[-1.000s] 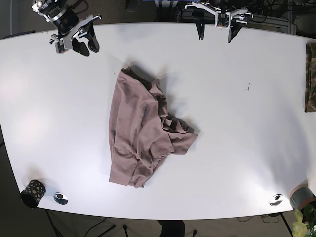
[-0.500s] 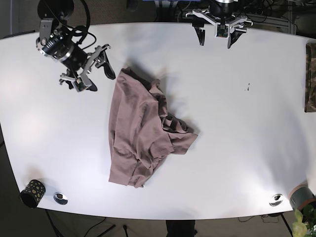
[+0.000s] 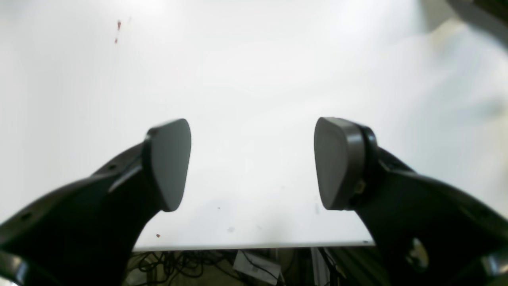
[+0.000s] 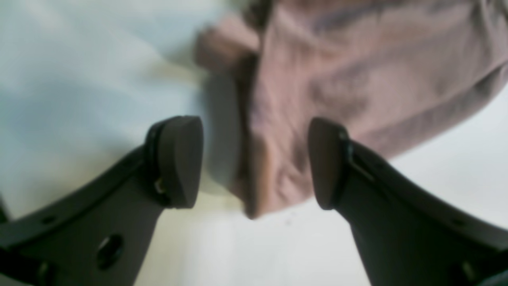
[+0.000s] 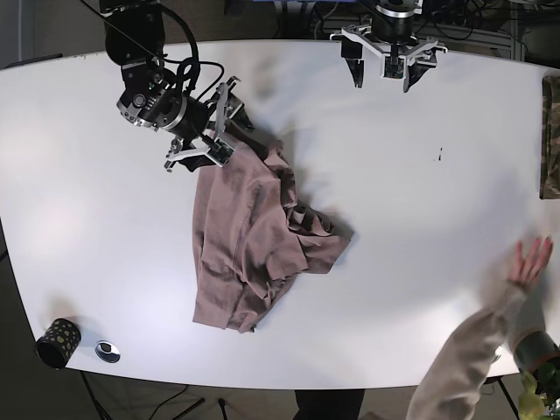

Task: Fold the T-shirt properly
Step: 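Move the right gripper to the pink shirt's edge and grasp it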

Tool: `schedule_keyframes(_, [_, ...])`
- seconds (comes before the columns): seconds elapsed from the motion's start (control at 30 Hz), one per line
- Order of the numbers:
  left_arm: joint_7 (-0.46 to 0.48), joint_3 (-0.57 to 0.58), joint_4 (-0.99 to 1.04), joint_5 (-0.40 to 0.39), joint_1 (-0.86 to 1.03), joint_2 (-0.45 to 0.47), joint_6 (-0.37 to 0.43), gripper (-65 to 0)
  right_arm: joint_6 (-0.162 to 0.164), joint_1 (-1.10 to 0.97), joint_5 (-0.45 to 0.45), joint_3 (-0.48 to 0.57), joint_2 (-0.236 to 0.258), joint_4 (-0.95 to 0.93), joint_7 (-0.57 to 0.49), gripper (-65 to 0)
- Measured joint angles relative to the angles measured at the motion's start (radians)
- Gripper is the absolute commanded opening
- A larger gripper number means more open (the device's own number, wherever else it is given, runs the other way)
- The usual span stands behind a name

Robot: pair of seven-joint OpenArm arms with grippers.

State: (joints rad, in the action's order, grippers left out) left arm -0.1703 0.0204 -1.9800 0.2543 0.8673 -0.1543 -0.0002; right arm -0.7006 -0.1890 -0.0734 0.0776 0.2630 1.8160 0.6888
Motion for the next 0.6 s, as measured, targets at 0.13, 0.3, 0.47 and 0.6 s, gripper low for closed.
schedule_keyframes(0.13, [0.002,0.0,0.0,0.0,-0.003,0.0,0.0,-20.6,0.008,0.047,0.022,-0.004,-0.01,-0.084,-0.068,-25.0])
schedule_keyframes(0.3, [0.002,0.003,0.0,0.0,-0.003,0.0,0.0,-20.6,0.0,0.084,0.053,0.002,-0.022,-0.181,-0.144,-25.0])
schedule_keyframes(0.47, [0.002,0.005,0.0,0.0,-0.007,0.0,0.0,-20.6,0.001,0.091,0.089,-0.002,-0.02,-0.216,-0.16,-25.0])
schedule_keyframes(0.6, [0.002,0.004,0.0,0.0,-0.017,0.0,0.0,-20.6,0.001,0.07,0.094,-0.002,-0.019,-0.158,-0.153,-25.0])
